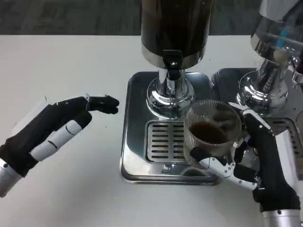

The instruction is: Grasp the cup under the faucet to collect the drink, then remove the cup.

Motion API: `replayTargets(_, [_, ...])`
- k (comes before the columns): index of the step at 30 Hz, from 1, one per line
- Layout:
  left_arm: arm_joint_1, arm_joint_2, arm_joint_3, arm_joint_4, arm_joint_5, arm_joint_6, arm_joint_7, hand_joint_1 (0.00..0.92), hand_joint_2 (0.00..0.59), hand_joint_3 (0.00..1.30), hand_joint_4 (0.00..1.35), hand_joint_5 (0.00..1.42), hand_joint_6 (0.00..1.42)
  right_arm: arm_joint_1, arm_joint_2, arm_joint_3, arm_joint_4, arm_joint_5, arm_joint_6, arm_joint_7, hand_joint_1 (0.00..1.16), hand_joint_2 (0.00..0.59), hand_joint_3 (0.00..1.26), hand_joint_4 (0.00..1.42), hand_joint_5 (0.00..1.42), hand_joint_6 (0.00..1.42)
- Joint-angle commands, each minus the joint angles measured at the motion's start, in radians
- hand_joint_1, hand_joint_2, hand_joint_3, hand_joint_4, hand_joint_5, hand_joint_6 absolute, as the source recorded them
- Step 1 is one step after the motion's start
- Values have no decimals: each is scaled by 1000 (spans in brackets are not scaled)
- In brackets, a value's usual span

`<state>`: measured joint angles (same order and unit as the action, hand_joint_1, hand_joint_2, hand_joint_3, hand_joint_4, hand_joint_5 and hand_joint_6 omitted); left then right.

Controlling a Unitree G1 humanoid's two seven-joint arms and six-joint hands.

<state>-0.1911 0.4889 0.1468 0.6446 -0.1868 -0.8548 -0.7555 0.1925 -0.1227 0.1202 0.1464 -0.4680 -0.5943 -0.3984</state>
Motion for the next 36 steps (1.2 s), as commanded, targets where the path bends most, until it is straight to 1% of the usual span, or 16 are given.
replayTargets(1, [33,12,-7,-45,22,-34,25,0,216,371,353,292,188,27,7,-13,-78,23,-2,14,859,177,587,680,871,1190])
replayTargets(7, [70,35,-18,-105,45,-91,39,0,211,362,343,281,188,65,3,-18,-155,40,4,56,866,173,593,680,883,1190])
replayTargets(12, [106,72,-22,-152,116,-174,68,0,211,316,285,249,169,90,0,-18,-209,50,8,94,869,172,600,689,884,1201])
replayTargets(14, [112,82,-25,-157,129,-190,78,0,198,299,260,230,157,96,1,-20,-220,53,8,105,869,172,601,689,884,1203])
replayTargets(18, [132,117,-28,-178,166,-243,97,0,189,263,220,192,141,109,3,-24,-246,59,9,128,870,172,601,689,884,1201])
replayTargets(24, [154,185,-29,-195,224,-319,127,0,181,211,143,116,97,130,1,-30,-283,68,11,162,870,172,601,689,884,1205])
replayTargets(31, [151,255,-30,-182,278,-380,160,0,166,166,71,46,57,150,-6,-41,-315,76,11,192,880,169,601,689,884,1206])
replayTargets(36, [153,292,-44,-175,293,-413,180,0,164,139,40,24,41,164,-4,-46,-330,79,9,204,885,167,601,689,884,1206])
